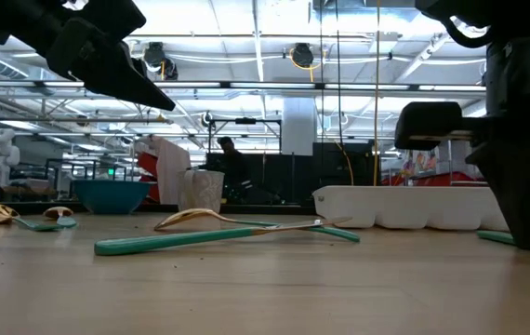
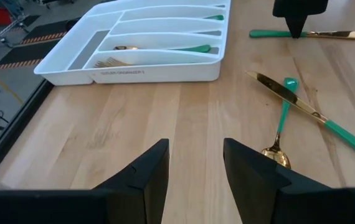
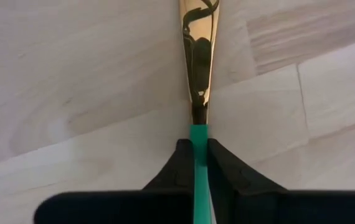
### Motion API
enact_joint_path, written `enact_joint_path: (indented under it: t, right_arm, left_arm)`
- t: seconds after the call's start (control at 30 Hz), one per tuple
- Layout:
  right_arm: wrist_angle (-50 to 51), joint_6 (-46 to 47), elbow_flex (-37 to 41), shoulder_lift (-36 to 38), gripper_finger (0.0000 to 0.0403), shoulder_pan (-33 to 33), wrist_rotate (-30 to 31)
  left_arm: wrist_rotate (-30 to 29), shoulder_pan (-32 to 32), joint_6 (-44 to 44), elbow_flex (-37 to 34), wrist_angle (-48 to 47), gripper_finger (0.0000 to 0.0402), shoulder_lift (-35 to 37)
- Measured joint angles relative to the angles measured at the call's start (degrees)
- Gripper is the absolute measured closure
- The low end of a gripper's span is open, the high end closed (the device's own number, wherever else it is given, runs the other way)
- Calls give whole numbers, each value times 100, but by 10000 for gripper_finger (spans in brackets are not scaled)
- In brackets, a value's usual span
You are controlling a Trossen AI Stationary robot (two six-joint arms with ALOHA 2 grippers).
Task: Sort silverware
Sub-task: Put the green knife into the white silverware organizer
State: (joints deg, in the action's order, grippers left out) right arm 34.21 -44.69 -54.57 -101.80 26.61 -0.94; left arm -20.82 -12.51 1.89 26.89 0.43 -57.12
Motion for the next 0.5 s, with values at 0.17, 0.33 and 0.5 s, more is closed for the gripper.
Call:
enact_joint_path:
  t: [0.17,0.33,0.5]
  right_arm:
    - [-14,514,0,6,400,13,36]
    - [86,995,-104,66,401,15,79]
    - [211,1409,-428,136,402,-2,255]
  left_arm:
    - [0,0,0,0,-2,242,0]
    - [-2,0,0,0,-2,242,0]
    - [-2,0,2,0,-7,242,0]
